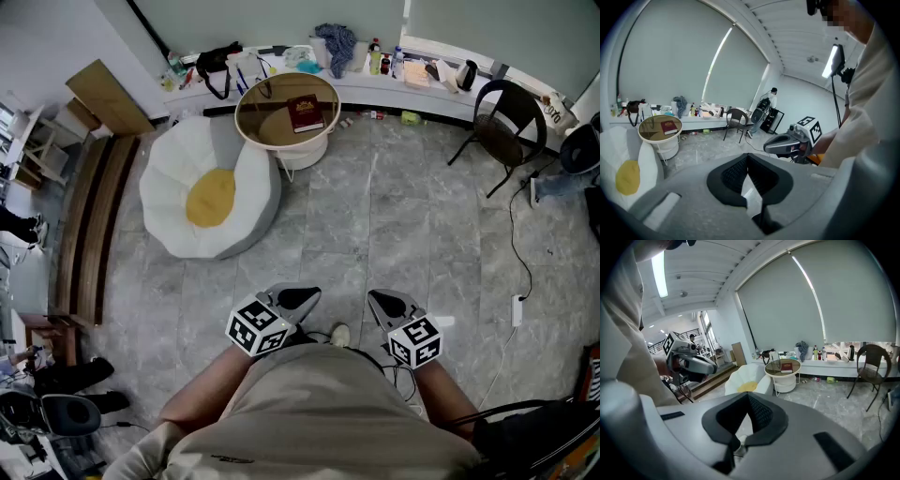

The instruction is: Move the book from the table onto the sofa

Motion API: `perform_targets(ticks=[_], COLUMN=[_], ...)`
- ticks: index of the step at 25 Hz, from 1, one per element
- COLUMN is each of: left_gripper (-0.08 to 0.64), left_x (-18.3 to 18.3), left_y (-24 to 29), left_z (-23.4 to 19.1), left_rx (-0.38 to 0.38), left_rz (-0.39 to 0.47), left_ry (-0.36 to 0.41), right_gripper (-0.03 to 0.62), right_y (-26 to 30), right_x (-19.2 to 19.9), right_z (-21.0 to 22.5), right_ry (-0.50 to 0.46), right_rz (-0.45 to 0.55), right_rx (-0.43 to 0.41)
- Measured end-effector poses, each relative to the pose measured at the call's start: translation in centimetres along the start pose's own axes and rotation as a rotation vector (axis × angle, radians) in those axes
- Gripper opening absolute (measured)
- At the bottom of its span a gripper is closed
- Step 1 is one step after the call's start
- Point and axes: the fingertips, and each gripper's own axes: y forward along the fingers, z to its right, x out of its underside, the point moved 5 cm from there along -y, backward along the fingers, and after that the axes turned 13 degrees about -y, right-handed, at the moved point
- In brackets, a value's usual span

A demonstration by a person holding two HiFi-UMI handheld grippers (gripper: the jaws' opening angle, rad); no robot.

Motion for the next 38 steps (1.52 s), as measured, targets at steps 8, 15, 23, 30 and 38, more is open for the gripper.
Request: perform_targets(ticks=[8,15,23,30,38], left_gripper=[0.008,0.008,0.120,0.169,0.196], left_x=[-2.1,-8.4,-20.3,-26.5,-27.8], left_y=[2.3,5.8,9.4,14.3,22.4], left_z=[-5.1,-14.9,-29.8,-42.3,-56.1], left_rx=[-0.017,0.016,0.071,-0.008,-0.159], left_rz=[-0.031,-0.023,-0.044,-0.002,-0.012], left_ry=[-0.036,-0.032,-0.050,-0.217,-0.560], right_gripper=[0.011,0.012,0.136,0.189,0.199], right_y=[3.9,11.4,25.1,36.7,53.3], right_x=[-0.8,-3.1,-10.8,-13.9,-12.0], right_z=[5.3,11.5,22.8,33.5,47.2], right_ry=[0.006,0.095,0.136,0.226,0.272], right_rz=[0.009,-0.056,-0.073,-0.102,-0.215], right_rx=[0.028,0.070,0.119,0.061,-0.074])
